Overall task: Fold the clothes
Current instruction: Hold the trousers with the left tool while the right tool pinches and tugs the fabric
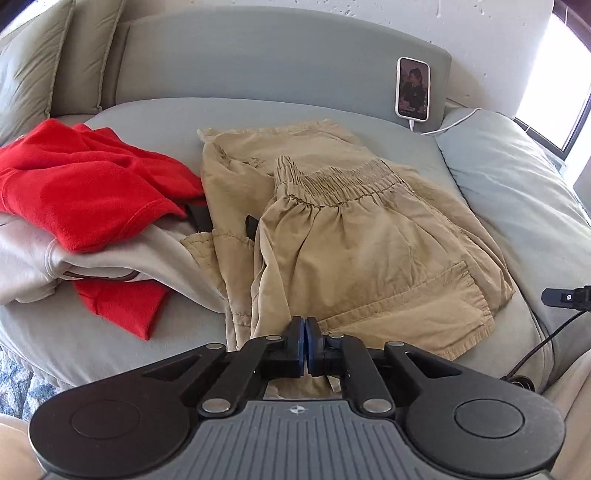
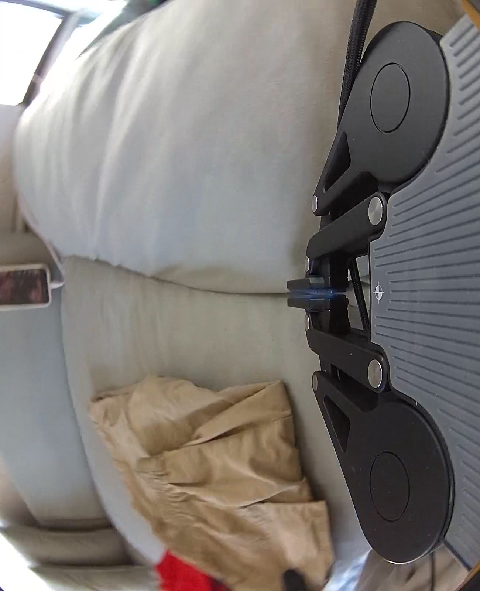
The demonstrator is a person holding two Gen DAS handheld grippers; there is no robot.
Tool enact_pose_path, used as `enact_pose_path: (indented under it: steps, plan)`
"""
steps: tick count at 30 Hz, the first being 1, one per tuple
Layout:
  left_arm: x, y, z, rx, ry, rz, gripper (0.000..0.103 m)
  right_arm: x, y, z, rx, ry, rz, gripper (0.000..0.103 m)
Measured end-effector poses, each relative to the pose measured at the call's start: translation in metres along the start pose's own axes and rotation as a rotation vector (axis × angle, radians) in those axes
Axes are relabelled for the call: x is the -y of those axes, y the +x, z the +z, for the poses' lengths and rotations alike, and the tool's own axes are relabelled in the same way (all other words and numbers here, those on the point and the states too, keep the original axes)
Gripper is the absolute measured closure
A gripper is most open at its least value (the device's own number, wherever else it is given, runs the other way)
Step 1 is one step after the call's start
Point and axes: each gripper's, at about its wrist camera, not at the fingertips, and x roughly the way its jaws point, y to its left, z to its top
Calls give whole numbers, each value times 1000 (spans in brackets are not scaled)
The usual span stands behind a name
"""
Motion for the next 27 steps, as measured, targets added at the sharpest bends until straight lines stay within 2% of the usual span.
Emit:
enact_pose_path:
  steps: [2,3,4,5,7,9,11,13,16,17,19,23,26,27]
  plan:
    - [0,0,-1,4,-9,-1,94,12,-13,-1,26,99,141,89]
    - [-2,0,-1,0,-24,-9,94,17,-15,-2,24,164,208,65]
    - [-4,0,0,-4,-38,-17,93,23,-13,-3,15,245,281,47]
    - [-7,1,1,-7,-53,-25,93,29,-8,-6,0,339,352,45]
    - [-15,3,2,-18,-105,-54,93,37,10,-11,-54,510,464,47]
    - [-23,5,3,-29,-157,-83,92,38,29,-16,-82,597,488,49]
    - [-26,6,2,-28,-173,-94,91,41,44,-20,-66,674,526,51]
    - [-23,6,1,-22,-167,-87,91,42,51,-26,-44,731,565,51]
    - [-19,7,1,-19,-154,-74,91,36,54,-32,-15,729,587,58]
    - [-19,7,2,-20,-153,-72,91,36,56,-31,-10,728,596,60]
    - [-21,7,2,-23,-161,-79,91,35,63,-32,-23,745,617,80]
    - [-24,7,3,-30,-167,-90,91,26,55,-25,-3,698,557,96]
    - [-24,6,4,-35,-163,-90,91,19,26,-9,91,584,434,99]
    - [-25,5,4,-37,-161,-90,91,24,20,-6,120,575,369,101]
